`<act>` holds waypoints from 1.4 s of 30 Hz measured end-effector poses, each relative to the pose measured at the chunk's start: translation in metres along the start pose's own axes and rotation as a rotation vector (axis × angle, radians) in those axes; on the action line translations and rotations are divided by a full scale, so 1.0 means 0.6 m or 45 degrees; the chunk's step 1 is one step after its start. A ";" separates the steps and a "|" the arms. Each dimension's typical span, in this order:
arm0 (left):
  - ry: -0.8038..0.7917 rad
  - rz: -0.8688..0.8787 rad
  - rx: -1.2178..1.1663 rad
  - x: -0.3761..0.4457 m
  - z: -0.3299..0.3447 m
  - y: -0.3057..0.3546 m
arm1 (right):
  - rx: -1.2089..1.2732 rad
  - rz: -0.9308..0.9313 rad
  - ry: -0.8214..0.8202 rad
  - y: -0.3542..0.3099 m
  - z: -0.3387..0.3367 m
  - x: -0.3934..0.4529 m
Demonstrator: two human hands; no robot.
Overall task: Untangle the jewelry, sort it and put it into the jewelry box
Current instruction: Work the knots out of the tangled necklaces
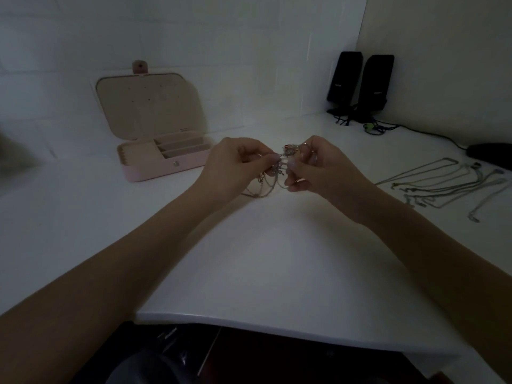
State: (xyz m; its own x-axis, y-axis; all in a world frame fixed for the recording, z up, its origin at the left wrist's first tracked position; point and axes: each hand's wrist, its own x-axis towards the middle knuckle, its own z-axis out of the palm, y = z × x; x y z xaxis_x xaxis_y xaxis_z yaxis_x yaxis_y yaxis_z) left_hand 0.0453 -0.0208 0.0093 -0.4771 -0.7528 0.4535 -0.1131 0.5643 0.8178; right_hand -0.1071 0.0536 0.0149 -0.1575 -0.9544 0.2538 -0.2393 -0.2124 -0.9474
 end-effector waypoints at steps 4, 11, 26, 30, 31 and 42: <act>0.000 -0.009 0.023 0.001 0.001 -0.002 | -0.205 -0.046 0.017 0.005 -0.001 0.001; 0.028 0.010 0.023 -0.001 0.002 0.002 | -0.423 -0.260 0.078 0.012 -0.009 0.005; 0.058 0.017 0.035 -0.003 0.001 0.006 | -0.783 -0.541 0.270 0.008 -0.009 -0.004; 0.055 0.053 0.067 -0.002 0.001 0.004 | -0.791 -0.516 0.235 0.007 -0.009 -0.005; 0.058 0.059 0.073 -0.002 0.001 0.003 | -0.778 -0.511 0.234 0.006 -0.009 -0.004; -0.032 -0.045 0.049 -0.004 0.002 0.008 | -0.080 0.007 0.030 0.001 -0.003 -0.002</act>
State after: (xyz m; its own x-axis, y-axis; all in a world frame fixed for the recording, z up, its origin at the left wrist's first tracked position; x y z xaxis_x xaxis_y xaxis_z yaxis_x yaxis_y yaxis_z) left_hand 0.0447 -0.0158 0.0120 -0.4941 -0.7638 0.4153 -0.1633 0.5507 0.8186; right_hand -0.1092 0.0548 0.0142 -0.1814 -0.9501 0.2538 -0.2982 -0.1928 -0.9348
